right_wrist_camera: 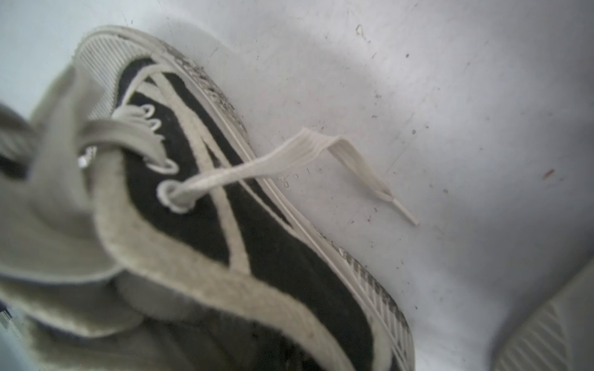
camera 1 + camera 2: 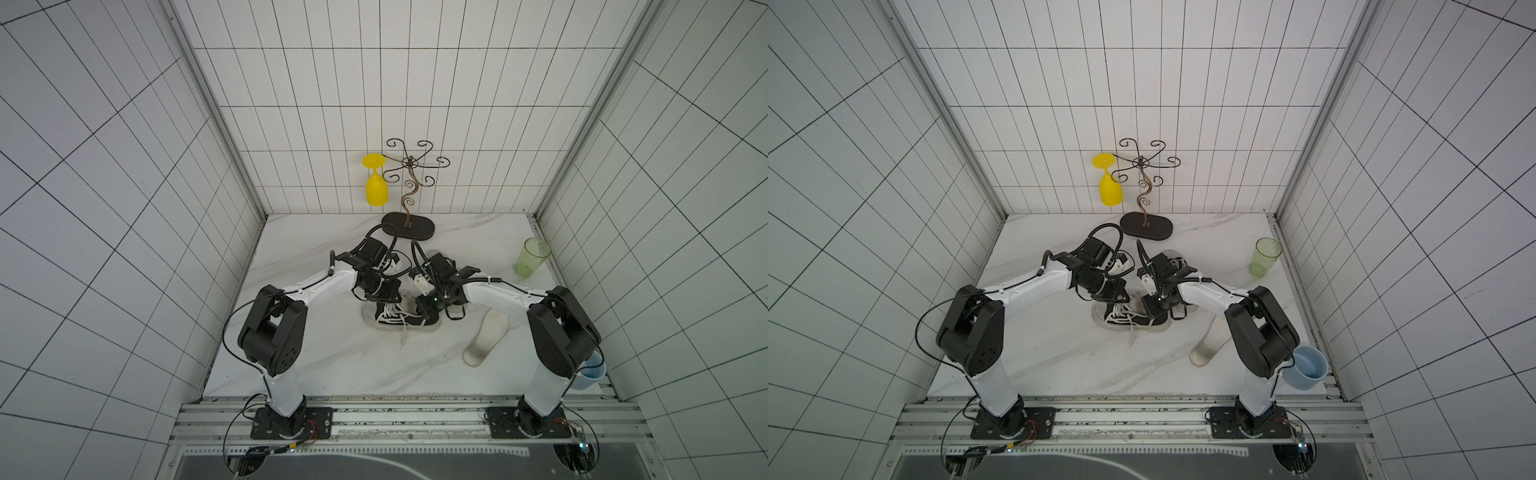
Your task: Insert the insole into the shoe
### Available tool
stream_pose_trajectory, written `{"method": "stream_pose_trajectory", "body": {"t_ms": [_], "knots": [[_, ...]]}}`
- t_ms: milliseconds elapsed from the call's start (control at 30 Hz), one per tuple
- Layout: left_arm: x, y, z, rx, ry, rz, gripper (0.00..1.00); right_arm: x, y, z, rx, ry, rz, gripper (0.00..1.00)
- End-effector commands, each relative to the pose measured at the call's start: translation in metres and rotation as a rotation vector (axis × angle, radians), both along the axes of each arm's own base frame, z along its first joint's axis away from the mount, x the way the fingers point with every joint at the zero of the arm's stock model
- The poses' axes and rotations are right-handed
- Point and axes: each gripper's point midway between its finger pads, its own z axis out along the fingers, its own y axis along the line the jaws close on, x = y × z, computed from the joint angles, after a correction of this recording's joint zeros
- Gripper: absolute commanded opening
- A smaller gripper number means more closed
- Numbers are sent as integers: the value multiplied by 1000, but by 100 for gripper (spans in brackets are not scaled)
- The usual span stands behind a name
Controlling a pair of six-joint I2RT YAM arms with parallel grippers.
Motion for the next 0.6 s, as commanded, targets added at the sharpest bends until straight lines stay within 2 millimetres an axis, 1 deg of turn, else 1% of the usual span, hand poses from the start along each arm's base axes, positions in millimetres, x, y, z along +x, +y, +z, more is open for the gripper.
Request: {"method": "stream_pose_trajectory", "body": {"t_ms": [0, 67, 167, 233, 267, 300, 333, 400, 500, 567], "knots": [[29, 8, 36, 32, -223, 18, 0, -30, -21, 6, -115, 105, 21, 2], [36, 15, 36, 84, -281, 35, 0, -37, -31, 6, -166, 141, 1, 2], [40, 24, 27, 156, -307, 42, 0, -46, -46, 5, -248, 179, -25, 5], [39, 26, 21, 184, -309, 35, 0, -49, -50, 5, -271, 200, -31, 7], [36, 23, 20, 182, -307, 25, 0, -49, -50, 5, -277, 200, -43, 12], [34, 20, 18, 181, -306, 16, 0, -47, -49, 5, -280, 196, -51, 15], [30, 16, 18, 173, -309, 3, 0, -45, -47, 7, -278, 190, -62, 17], [22, 6, 16, 166, -312, -20, 0, -33, -44, 14, -282, 159, -97, 29], [14, -5, 11, 166, -308, -35, 0, -9, -36, 38, -270, 84, -141, 42], [10, -11, 9, 164, -307, -39, 0, 4, -29, 60, -230, 30, -156, 47]]}}
